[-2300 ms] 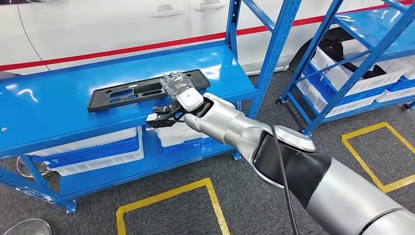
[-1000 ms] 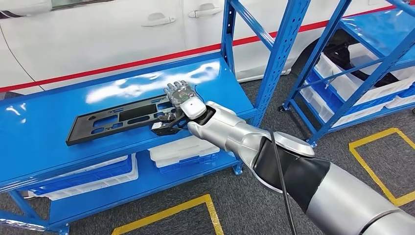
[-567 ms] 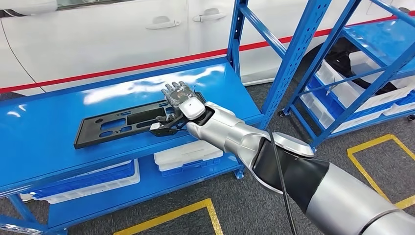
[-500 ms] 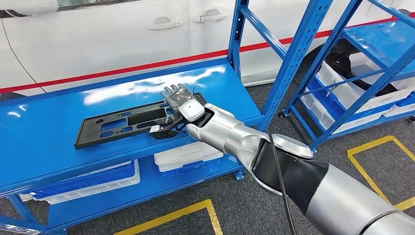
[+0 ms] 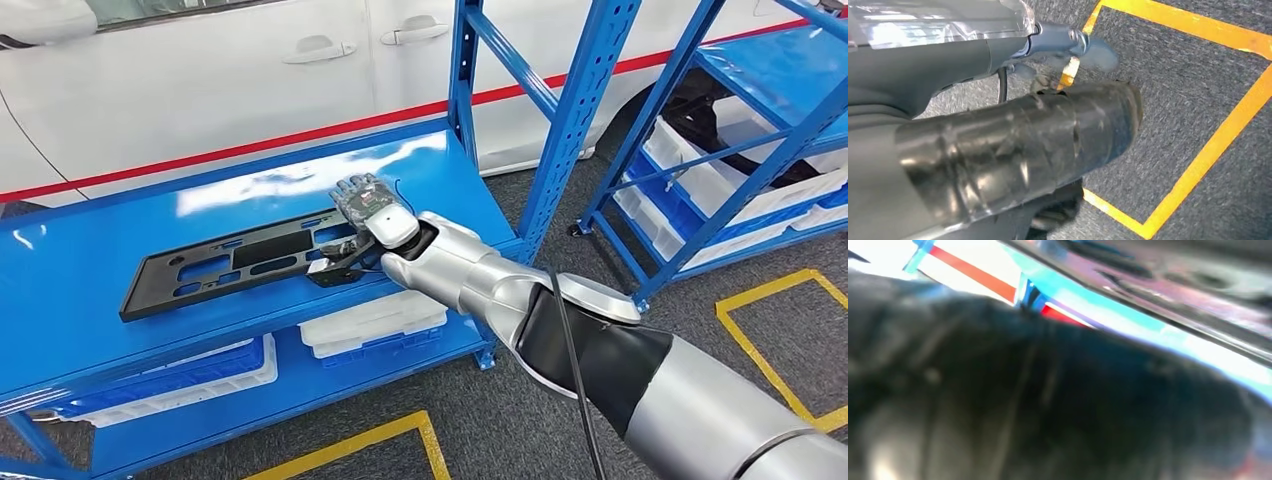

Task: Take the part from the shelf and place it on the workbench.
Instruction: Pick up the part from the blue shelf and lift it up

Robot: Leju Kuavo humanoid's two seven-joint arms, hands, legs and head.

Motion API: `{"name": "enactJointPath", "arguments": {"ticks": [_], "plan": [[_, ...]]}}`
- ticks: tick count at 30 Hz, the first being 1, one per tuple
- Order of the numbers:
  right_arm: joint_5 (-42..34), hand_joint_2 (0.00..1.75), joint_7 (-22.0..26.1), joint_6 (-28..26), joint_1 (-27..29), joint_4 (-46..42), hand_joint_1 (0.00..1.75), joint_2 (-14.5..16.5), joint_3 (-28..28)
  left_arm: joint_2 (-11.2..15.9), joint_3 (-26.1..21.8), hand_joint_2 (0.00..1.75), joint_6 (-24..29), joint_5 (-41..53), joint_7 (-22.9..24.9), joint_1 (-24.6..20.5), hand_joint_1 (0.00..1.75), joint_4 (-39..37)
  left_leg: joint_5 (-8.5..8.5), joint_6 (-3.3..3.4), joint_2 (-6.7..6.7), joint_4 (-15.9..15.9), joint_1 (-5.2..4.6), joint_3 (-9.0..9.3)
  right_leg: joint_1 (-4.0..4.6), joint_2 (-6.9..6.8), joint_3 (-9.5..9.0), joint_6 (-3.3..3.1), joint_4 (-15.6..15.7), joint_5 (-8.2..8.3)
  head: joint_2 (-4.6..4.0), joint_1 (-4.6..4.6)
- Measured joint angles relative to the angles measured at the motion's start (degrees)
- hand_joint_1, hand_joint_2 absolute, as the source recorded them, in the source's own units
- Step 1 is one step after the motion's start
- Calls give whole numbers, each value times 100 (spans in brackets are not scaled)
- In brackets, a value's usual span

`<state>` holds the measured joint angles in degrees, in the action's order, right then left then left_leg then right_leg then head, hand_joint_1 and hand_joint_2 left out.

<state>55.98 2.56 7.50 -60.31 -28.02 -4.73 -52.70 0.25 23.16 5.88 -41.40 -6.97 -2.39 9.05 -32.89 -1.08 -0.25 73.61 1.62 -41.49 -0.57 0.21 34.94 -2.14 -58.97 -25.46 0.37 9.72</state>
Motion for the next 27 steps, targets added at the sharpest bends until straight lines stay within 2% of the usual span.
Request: {"name": "enactJointPath", "arguments": {"ticks": [1, 2, 4, 5, 7, 10, 12, 14, 15, 16, 17, 18, 20, 21, 23, 25, 27], "plan": [[-5, 0, 8, 20, 6, 0, 0, 7, 0, 4, 1, 0, 4, 0, 7, -1, 0, 0, 29, 1, 0, 115, -1, -74, 12, 1, -5, -5, -4, -6, 0, 1], [-10, 0, 14, 40, 9, -1, 0, 14, 0, 11, 1, 0, 8, -1, 13, 0, 0, 0, 169, 10, 1, 4, -1, -40, 22, 2, -13, -7, -10, -14, 0, 1], [-17, 0, 31, 72, 6, -1, 0, 27, 0, 28, 1, 0, 14, -2, 22, 1, 0, 0, 579, 56, 2, -714, -6, 278, 31, 6, -36, 4, -25, -40, 0, 1], [-17, 0, 39, 78, 4, -1, 0, 33, 0, 36, 1, 0, 15, -3, 28, 0, 0, 0, 708, 80, 1, -1077, -17, 454, 45, 9, -39, 21, -43, -56, 0, 2], [-20, 0, 68, 88, 11, -1, 0, 43, -1, 44, 2, 0, 19, -5, 45, -4, 0, 0, 754, 115, -5, -1414, -43, 622, 64, 12, -31, 65, -55, -69, 0, 2], [-31, 0, 116, 99, 32, -3, 0, 55, -2, 44, 4, 0, 28, -10, 76, -2, 0, 0, 768, 171, -7, -1478, -34, 654, 66, 12, -17, 145, -78, -105, 0, 2], [-37, 0, 120, 96, 38, -9, 0, 58, -3, 43, 5, 0, 33, -10, 87, -3, 0, 0, 792, 231, 1, -1524, -8, 675, 47, 9, 132, 207, -416, -325, 0, 4], [-37, 0, 120, 96, 69, -14, 0, 59, -7, 44, 5, 0, 36, -9, 93, -5, 0, 0, 791, 262, 5, -1529, -14, 677, 16, 5, 477, 259, -1144, -667, 0, 3], [-37, 0, 120, 96, 97, -15, 0, 60, -9, 46, 5, 0, 38, -9, 95, -5, 0, 0, 789, 267, 4, -1527, -17, 678, 1, 5, 644, 279, -1475, -775, 0, 3], [-37, 0, 120, 96, 126, -16, 0, 60, -11, 48, 5, 0, 39, -9, 96, -6, 0, 0, 786, 268, 1, -1525, -18, 681, -14, 3, 738, 293, -1645, -784, 0, 3], [-37, 0, 120, 96, 145, -16, 0, 60, -13, 49, 5, 0, 41, -9, 96, -6, 0, 0, 782, 266, -5, -1521, -17, 685, -27, 1, 717, 298, -1574, -671, 0, 3], [-38, 0, 122, 96, 153, -19, 0, 61, -13, 50, 5, 0, 42, -9, 97, -4, 0, 0, 775, 258, -12, -1514, -16, 693, -38, -2, 593, 295, -1291, -474, 0, 3], [-51, 0, 151, 100, 147, -34, 0, 63, -13, 49, 6, 0, 42, -17, 100, -3, 0, 0, 754, 225, -21, -1500, -24, 700, -30, -10, 230, 262, -490, -106, 0, 3], [-62, 0, 176, 105, 149, -44, 0, 77, -13, 49, 7, 0, 43, -24, 102, -3, 0, 0, 748, 199, -22, -1497, -30, 697, -16, -11, 109, 239, -223, -23, 0, 3], [-85, 0, 220, 115, 189, -60, 0, 111, -14, 49, 7, 0, 49, -35, 105, -4, 0, 0, 752, 143, -20, -1506, -43, 694, 23, 0, 43, 198, -66, -20, 0, 2], [-103, 0, 232, 118, 253, -80, 0, 149, -22, 54, 7, 0, 62, -37, 107, -4, 0, 0, 737, 82, -15, -1509, -35, 702, 7, 5, 26, 139, -20, 8, 0, 2], [-121, 0, 236, 112, 301, -103, 0, 209, -52, 61, 10, 0, 80, -32, 107, -3, 0, 0, 544, 34, -9, -1248, -30, 592, -22, 2, -4, 58, 43, 42, 0, 1]]}}
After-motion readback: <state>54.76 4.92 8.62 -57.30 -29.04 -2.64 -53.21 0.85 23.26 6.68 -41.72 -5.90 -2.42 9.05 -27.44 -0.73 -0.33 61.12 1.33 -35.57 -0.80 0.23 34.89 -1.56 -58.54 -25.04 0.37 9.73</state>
